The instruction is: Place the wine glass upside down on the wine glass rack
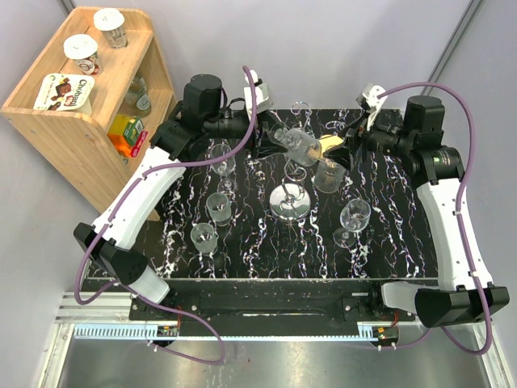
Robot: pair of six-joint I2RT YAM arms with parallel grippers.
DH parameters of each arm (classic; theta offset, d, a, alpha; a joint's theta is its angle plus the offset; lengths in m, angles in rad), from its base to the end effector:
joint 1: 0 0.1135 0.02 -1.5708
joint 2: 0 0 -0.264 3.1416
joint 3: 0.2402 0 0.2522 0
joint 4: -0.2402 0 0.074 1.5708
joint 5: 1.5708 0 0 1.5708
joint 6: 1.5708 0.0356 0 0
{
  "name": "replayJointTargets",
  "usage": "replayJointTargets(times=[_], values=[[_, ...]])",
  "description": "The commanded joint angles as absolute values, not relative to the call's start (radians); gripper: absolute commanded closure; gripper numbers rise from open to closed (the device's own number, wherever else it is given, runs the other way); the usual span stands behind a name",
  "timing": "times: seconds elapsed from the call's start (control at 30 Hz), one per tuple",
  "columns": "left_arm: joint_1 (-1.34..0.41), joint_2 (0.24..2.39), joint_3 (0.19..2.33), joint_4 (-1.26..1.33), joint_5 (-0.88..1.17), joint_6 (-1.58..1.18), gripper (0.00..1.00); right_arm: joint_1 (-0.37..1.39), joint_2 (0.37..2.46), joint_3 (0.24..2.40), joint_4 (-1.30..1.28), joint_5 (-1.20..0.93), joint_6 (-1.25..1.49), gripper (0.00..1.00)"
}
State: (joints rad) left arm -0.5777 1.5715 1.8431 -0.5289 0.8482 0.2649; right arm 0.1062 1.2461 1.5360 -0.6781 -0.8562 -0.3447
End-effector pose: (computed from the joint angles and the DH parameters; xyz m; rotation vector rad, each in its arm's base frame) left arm 0.2656 -0.2050 0.4762 1.2690 1.3452 -0.9886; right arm 0.2392 0.0525 0.4544 -0.9357 1.6239 0.6688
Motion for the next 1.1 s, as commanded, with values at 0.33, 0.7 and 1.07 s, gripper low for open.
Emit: replayJointTargets(times=[0.33,0.7,1.07], values=[[-0.572,1.571,1.907,-0.434,0.854,0.238,1.00,0.124,1.226,1.594,-0.724,-0.911,-0.385,0.03],[-0.575,1.626,2.014,-0.426,0.913,0.161,1.00,0.189,1.299,1.738,-0.844,-0.904,-0.472,0.01],[-0.604,1.614,2.026,-0.449,0.946,0.149,1.00,0.278,1.353,1.801,-0.896,-0.839,-0.560,0.01]])
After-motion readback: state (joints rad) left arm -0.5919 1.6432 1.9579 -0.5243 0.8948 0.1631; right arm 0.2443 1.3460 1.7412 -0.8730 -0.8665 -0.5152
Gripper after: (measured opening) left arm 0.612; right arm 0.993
